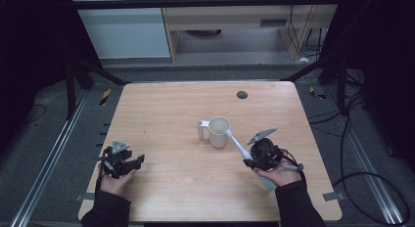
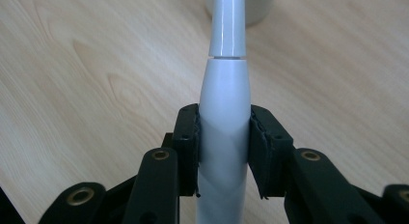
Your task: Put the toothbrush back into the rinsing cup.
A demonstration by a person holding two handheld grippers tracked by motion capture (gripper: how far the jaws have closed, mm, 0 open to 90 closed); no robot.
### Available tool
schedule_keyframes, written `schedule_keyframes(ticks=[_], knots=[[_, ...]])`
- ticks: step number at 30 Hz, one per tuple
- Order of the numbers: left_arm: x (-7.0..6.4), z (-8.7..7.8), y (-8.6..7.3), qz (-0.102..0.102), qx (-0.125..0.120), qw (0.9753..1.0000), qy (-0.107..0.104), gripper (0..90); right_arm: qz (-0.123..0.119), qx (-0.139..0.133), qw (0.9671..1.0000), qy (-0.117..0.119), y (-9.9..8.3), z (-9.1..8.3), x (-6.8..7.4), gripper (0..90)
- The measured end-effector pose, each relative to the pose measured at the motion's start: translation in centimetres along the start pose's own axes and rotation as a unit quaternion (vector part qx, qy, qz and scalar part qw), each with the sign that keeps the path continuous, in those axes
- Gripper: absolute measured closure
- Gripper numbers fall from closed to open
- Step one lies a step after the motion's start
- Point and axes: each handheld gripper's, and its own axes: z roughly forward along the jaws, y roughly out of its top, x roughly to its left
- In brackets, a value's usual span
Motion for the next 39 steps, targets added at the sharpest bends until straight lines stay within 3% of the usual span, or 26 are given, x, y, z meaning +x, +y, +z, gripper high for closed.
schedule_keyframes(ticks=[4,8,11,16,20,21,22,26,39], knots=[[0.0,0.0,0.0,0.0,0.0,1.0,0.0,44.2,0.012,-0.042,0.999,-0.001,0.2,-0.8,0.0,66.9],[0.0,0.0,0.0,-0.001,-0.001,1.0,0.0,44.2,0.031,-0.111,0.9933,-0.003,0.7,-1.6,-0.1,66.9],[0.0,0.0,0.0,-0.002,-0.001,1.0,0.0,44.2,0.048,-0.148,0.9879,-0.002,1.2,-2.0,-0.2,66.9],[0.0,0.0,0.0,-0.003,-0.004,1.0,0.001,44.1,0.066,-0.208,0.9759,-0.003,2.5,-2.6,-0.3,66.9],[0.1,-0.1,0.0,-0.004,-0.008,1.0,0.002,44.1,0.08,-0.259,0.9626,-0.004,3.9,-2.9,-0.3,66.9],[0.1,-0.1,0.0,-0.005,-0.009,0.9999,0.002,44.1,0.087,-0.279,0.9564,-0.003,4.7,-3.0,-0.4,66.9],[0.1,-0.1,0.0,-0.006,-0.009,0.9999,0.003,44.1,0.087,-0.279,0.9564,-0.003,4.7,-3.0,-0.4,66.9],[0.1,-0.2,0.0,-0.007,-0.012,0.9999,0.003,44.1,0.092,-0.31,0.9463,-0.003,6.3,-2.9,-0.4,66.9],[0.3,-0.2,0.0,-0.008,-0.014,0.9999,0.004,44.1,0.121,-0.371,0.9207,-0.016,10.4,-2.1,-1.4,66.9]])
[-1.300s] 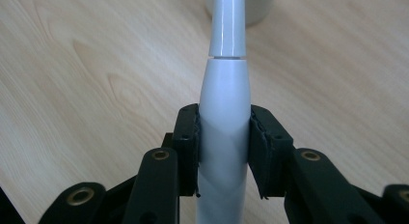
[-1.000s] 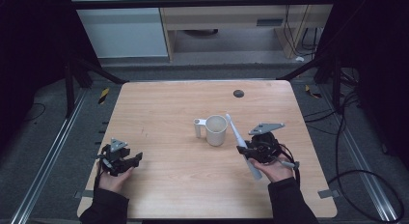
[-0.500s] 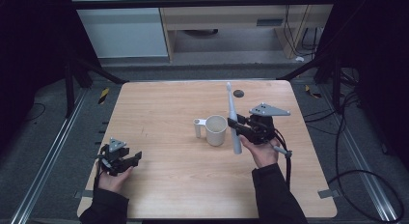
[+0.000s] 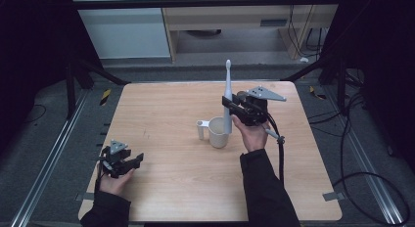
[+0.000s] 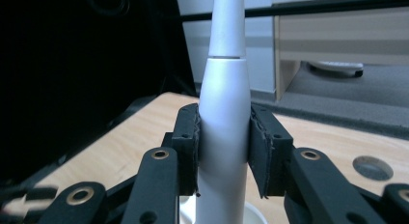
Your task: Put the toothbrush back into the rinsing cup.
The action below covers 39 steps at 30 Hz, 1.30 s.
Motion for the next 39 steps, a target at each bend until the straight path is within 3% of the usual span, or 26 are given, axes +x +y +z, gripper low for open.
schedule_keyframes(ticks=[11,19,39], knots=[[0.0,0.0,0.0,0.0,-0.002,1.0,0.001,44.2,0.011,-0.02,0.9995,-0.021,0.3,2.4,-0.6,66.9],[0.1,0.0,0.0,0.0,-0.004,1.0,0.001,44.1,0.011,-0.011,0.9995,-0.029,-0.5,4.1,-0.8,66.9],[0.0,0.0,0.1,0.0,-0.005,1.0,0.002,44.2,0.006,0.05,0.9977,-0.045,-4.0,6.6,-0.6,66.8]])
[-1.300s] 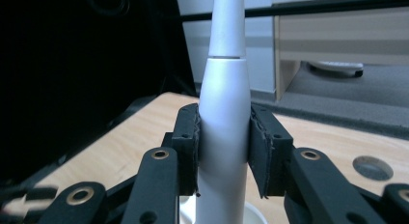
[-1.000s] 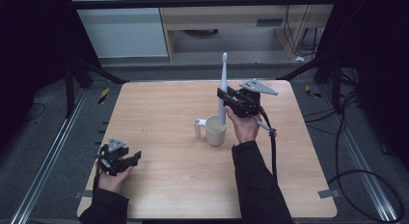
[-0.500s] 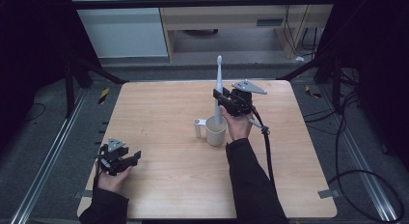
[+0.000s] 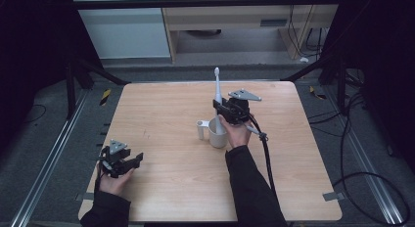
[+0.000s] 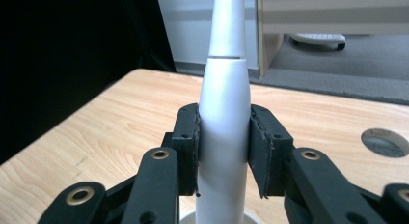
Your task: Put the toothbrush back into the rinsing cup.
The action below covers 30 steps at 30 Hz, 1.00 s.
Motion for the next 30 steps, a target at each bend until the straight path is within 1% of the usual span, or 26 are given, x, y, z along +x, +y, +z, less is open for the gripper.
schedule_keyframes(ticks=[5,9,11,12,14,16,17,20,22,24,27,29,30], knots=[[0.0,0.0,0.0,0.0,-0.001,1.0,0.0,44.2,-0.007,0.02,0.9998,-0.003,-0.8,0.3,0.2,66.7],[0.0,0.0,0.0,0.0,-0.001,1.0,0.0,44.2,-0.019,0.04,0.999,-0.006,-1.2,0.6,0.5,66.7],[0.0,0.0,0.0,0.0,-0.001,1.0,0.0,44.2,-0.021,0.044,0.9988,-0.008,-1.3,0.7,0.6,66.7],[0.0,0.0,0.0,0.0,-0.001,1.0,0.0,44.2,-0.025,0.051,0.9983,-0.01,-1.5,0.7,0.7,66.7],[0.0,0.0,0.0,0.0,-0.001,1.0,0.0,44.1,-0.03,0.057,0.9979,-0.011,-1.6,0.8,0.8,66.7],[0.0,0.0,0.0,0.0,0.0,1.0,0.0,44.1,-0.028,0.059,0.9978,-0.012,-1.8,0.8,0.7,66.6],[0.0,0.0,0.0,0.0,0.0,1.0,0.0,44.2,-0.027,0.07,0.9971,-0.015,-1.9,0.9,0.6,66.6],[0.0,0.0,0.0,-0.001,0.0,1.0,0.0,44.1,-0.03,0.074,0.9966,-0.017,-2.1,0.9,0.5,66.5],[0.0,0.0,0.0,-0.001,0.0,1.0,0.0,44.1,-0.028,0.082,0.9962,-0.013,-2.3,1.0,0.3,66.5],[0.1,0.0,0.0,-0.001,0.0,1.0,0.0,44.2,-0.033,0.087,0.9956,-0.013,-2.4,1.0,0.2,66.5],[0.1,0.0,0.0,-0.001,0.0,1.0,-0.001,44.1,-0.034,0.096,0.9947,-0.014,-2.6,1.1,0.1,66.4],[0.1,0.0,0.0,-0.002,0.0,1.0,-0.001,44.1,-0.03,0.101,0.9943,-0.014,-2.8,1.1,0.1,66.4],[0.1,0.0,0.0,-0.002,0.0,1.0,-0.001,44.2,-0.033,0.104,0.9939,-0.014,-2.9,1.2,0.0,66.4]])
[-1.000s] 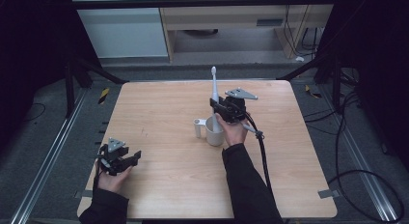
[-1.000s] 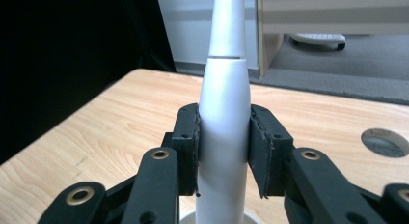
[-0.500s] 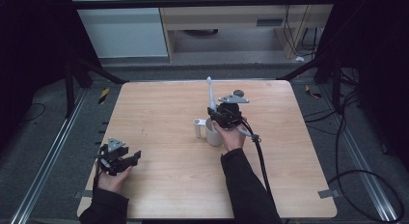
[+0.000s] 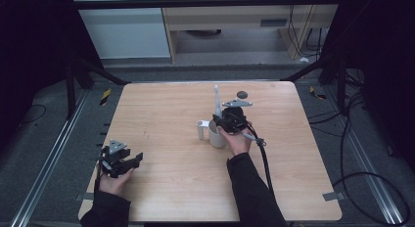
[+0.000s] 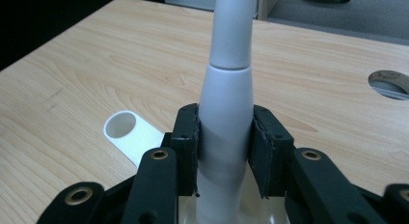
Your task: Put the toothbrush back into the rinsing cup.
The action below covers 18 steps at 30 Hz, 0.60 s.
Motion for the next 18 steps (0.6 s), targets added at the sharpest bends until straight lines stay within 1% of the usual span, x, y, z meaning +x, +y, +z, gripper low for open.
schedule_keyframes(ticks=[3,6,16,18], knots=[[-0.01,0.01,0.0,0.0,0.0,1.0,-0.001,44.1,-0.004,0.01,0.9999,0.002,-0.12,0.18,-0.07,66.2],[0.01,0.01,-0.01,0.0,0.001,1.0,-0.001,44.2,-0.002,0.01,0.9999,0.003,-0.14,0.16,-0.06,66.1],[-0.02,-0.02,0.0,0.0,0.0,1.0,-0.001,44.1,-0.011,0.01,0.9999,0.005,-0.08,-0.07,0.19,64.5],[-0.02,-0.03,0.0,0.0,0.0,1.0,-0.001,44.2,-0.013,0.007,0.9999,0.005,0.0,-0.32,0.28,62.5]])
